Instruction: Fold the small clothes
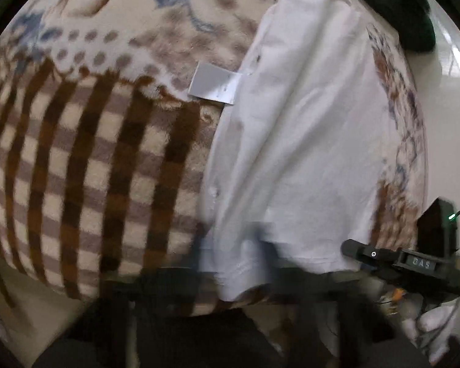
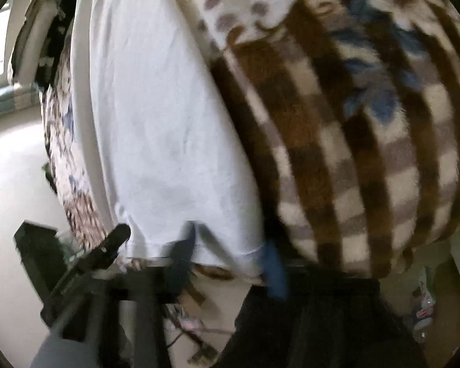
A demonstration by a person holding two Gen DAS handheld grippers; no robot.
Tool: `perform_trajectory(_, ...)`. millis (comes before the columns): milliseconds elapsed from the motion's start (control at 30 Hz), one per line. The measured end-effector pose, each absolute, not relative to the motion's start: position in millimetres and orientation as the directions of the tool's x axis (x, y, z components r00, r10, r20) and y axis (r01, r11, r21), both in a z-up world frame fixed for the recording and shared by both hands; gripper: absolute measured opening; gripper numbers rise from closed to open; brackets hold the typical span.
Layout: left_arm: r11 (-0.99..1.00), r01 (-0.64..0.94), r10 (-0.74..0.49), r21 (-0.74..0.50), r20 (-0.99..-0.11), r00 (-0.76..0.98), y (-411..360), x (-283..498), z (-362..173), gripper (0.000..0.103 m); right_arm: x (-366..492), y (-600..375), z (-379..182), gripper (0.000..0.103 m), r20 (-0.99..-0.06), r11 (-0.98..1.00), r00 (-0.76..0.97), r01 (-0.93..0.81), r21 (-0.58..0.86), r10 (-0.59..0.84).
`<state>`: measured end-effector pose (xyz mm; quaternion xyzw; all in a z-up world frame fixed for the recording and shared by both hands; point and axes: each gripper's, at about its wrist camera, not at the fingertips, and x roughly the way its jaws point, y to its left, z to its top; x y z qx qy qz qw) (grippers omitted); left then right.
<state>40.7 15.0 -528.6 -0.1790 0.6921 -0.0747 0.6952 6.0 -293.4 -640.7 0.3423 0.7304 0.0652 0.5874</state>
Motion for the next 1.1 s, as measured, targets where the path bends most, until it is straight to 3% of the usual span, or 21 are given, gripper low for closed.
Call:
perform_trajectory(133, 0.928, -0.078, -0.360, -0.364, -0.931, 0.063, 14.4, 35.3, -528.4, 0.006, -5.2, -298.4, -635.1, 0.008, -0.821, 0.744, -0.014, 0.431, 0.510, 0.571)
perform_trajectory(233, 0.880, -0.142, -0.450, -0.454, -0.891, 0.060, 28.2, 42.4, -536.7, 0.011, -2.0, -294.7, -633.2, 0.010, -0.825, 0.767, -0.032, 0.390, 0.510, 0.565)
perform_trajectory(367, 0.780, -0.246, -0.575, -0.575, -0.814, 0.080, 57.0, 41.3, -553.3, 0.022, 4.0, -299.8, -640.0, 0.027, -0.783, 0.715, -0.030, 0.432, 0.550, 0.621)
perform_trajectory(433, 0.742, -0.282, -0.613, -0.608, -0.786, 0.084, 62.6, 40.2, -557.5, 0.026, 5.7, -305.1, -647.1, 0.031, -0.752, 0.674, -0.017, 0.455, 0.581, 0.659)
perform_trajectory(500, 0.722, -0.287, -0.637, -0.630, -0.766, 0.080, 66.8, 40.9, -563.2, 0.037, 6.4, -306.7, -653.7, 0.035, -0.722, 0.640, -0.010, 0.470, 0.608, 0.692)
perform_trajectory(533, 0.723, -0.277, -0.641, -0.633, -0.764, 0.073, 67.4, 41.6, -564.5, 0.040, 7.4, -305.8, -655.9, 0.035, -0.714, 0.635, -0.014, 0.468, 0.614, 0.700)
perform_trajectory(633, 0.776, -0.222, -0.594, -0.591, -0.802, 0.058, 57.6, 44.5, -561.6, 0.032, 9.0, -304.3, -656.7, 0.032, -0.717, 0.640, -0.014, 0.463, 0.613, 0.697)
perform_trajectory(667, 0.800, -0.202, -0.569, -0.566, -0.821, 0.048, 54.4, 42.7, -558.3, 0.025, 8.9, -302.5, -655.6, 0.017, -0.744, 0.672, -0.032, 0.456, 0.583, 0.667)
perform_trajectory(700, 0.819, -0.186, -0.548, -0.544, -0.836, 0.033, 54.2, 40.8, -556.0, 0.024, 8.2, -300.8, -654.5, 0.014, -0.768, 0.705, -0.057, 0.444, 0.553, 0.638)
perform_trajectory(833, 0.848, -0.205, -0.506, -0.488, -0.861, -0.043, 63.4, 35.6, -550.2, 0.027, 5.2, -297.8, -649.3, 0.014, -0.801, 0.763, -0.121, 0.414, 0.497, 0.587)
perform_trajectory(900, 0.873, -0.198, -0.465, -0.445, -0.883, -0.065, 69.5, 41.9, -528.8, 0.029, 10.0, -295.5, -639.4, 0.020, -0.823, 0.795, -0.154, 0.402, 0.454, 0.547)
perform_trajectory(933, 0.881, -0.181, -0.451, -0.436, -0.891, -0.051, 69.7, 48.4, -514.2, 0.034, 12.9, -294.6, -632.5, 0.020, -0.832, 0.807, -0.160, 0.393, 0.440, 0.531)
perform_trajectory(967, 0.883, -0.164, -0.449, -0.439, -0.893, -0.027, 70.3, 57.0, -498.3, 0.046, 19.0, -294.3, -618.5, 0.021, -0.846, 0.822, -0.153, 0.376, 0.429, 0.511)
perform_trajectory(1033, 0.873, -0.130, -0.471, -0.470, -0.882, 0.031, 70.7, 76.2, -474.7, 0.066, 34.9, -294.7, -587.4, 0.037, -0.856, 0.825, -0.113, 0.358, 0.438, 0.504)
perform_trajectory(1067, 0.864, -0.116, -0.486, -0.490, -0.872, 0.061, 70.7, 90.6, -462.5, 0.070, 42.9, -294.0, -573.6, 0.049, -0.855, 0.819, -0.092, 0.355, 0.450, 0.510)
perform_trajectory(1100, 0.852, -0.102, -0.506, -0.514, -0.857, 0.097, 69.3, 115.5, -448.6, 0.070, 55.2, -293.2, -558.0, 0.054, -0.856, 0.816, -0.070, 0.353, 0.458, 0.512)
